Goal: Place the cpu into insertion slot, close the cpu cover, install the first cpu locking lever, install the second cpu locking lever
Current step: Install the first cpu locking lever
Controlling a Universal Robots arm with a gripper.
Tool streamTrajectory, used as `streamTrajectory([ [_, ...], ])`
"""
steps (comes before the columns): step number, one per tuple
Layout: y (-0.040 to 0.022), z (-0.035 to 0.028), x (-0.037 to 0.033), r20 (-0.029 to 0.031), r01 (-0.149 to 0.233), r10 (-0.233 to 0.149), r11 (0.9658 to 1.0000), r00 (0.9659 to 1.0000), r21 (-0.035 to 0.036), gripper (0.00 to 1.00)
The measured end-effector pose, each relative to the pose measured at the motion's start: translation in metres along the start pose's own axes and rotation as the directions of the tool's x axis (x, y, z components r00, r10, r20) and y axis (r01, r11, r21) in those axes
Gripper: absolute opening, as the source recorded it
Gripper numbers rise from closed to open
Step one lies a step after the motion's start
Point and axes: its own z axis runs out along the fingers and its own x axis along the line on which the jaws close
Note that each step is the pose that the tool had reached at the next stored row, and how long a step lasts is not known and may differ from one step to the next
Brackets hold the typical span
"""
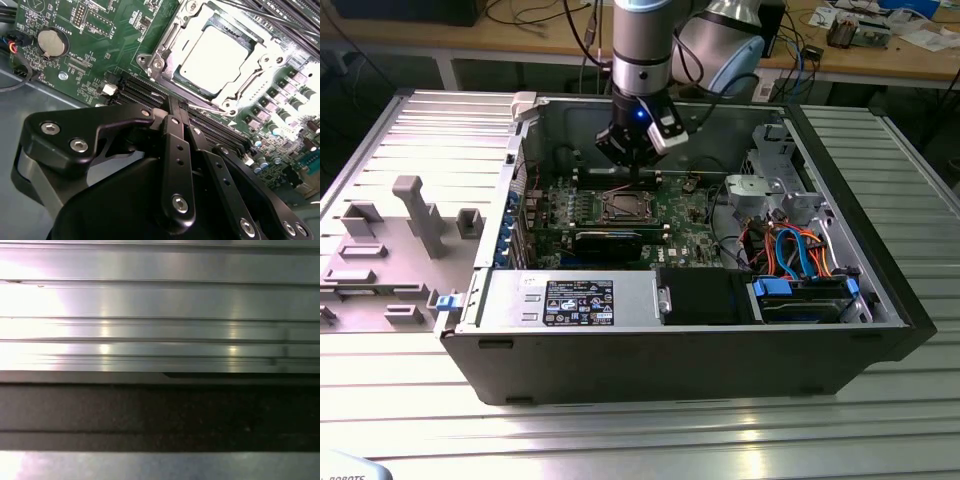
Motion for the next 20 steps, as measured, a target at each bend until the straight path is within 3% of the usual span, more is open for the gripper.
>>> streamTrajectory([
  [5, -0.0001, 0.0032, -0.0015, 0.0003, -0.009, 0.009, 1.0, 1.0, -0.003, 0.11],
  [20, -0.0004, 0.0126, -0.0053, 0.0003, -0.009, 0.009, 1.0, 1.0, -0.003, 0.11],
])
